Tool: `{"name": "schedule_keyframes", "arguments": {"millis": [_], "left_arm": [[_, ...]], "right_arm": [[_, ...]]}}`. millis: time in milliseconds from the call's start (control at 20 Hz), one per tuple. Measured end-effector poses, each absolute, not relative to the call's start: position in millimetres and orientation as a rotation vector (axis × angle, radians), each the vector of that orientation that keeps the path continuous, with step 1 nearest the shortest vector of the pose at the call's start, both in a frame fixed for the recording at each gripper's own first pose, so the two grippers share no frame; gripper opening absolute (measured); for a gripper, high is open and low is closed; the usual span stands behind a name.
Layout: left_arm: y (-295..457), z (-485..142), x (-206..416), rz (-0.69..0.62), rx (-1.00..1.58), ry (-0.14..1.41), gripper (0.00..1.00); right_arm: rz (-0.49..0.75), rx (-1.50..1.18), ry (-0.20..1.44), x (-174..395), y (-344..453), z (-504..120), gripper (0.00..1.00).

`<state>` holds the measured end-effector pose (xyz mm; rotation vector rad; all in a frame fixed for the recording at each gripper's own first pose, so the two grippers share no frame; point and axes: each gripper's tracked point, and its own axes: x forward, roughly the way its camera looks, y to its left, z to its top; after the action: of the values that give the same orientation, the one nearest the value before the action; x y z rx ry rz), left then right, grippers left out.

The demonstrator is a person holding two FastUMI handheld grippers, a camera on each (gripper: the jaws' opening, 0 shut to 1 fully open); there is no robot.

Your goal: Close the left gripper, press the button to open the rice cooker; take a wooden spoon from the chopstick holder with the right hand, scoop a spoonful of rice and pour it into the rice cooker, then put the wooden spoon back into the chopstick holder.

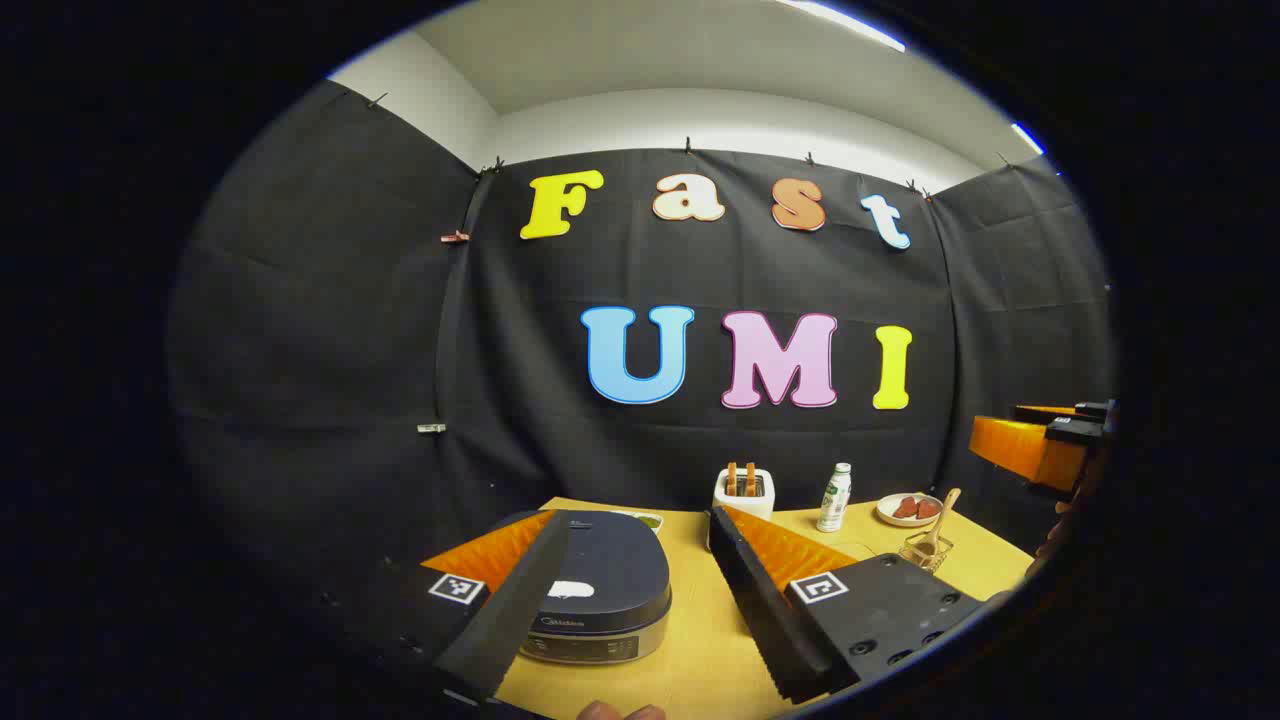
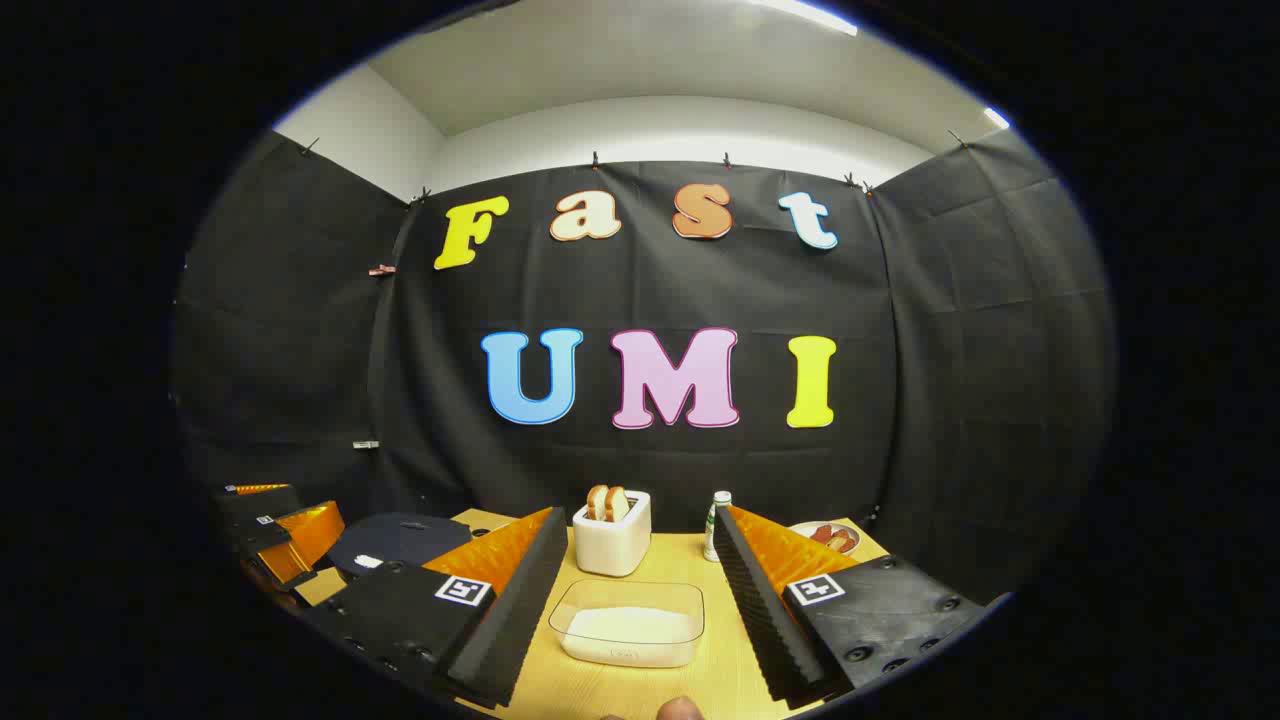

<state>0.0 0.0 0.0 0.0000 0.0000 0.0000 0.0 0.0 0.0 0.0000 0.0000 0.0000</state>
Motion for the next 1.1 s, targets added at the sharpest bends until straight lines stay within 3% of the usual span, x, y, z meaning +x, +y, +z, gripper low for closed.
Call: {"name": "schedule_keyframes", "arguments": {"millis": [1100], "left_arm": [[19.1,-13.7,40.7,0.077,-0.005,0.015,0.95]], "right_arm": [[0.006,-0.031,0.004,31.7,-4.4,-7.9,0.92]]}}
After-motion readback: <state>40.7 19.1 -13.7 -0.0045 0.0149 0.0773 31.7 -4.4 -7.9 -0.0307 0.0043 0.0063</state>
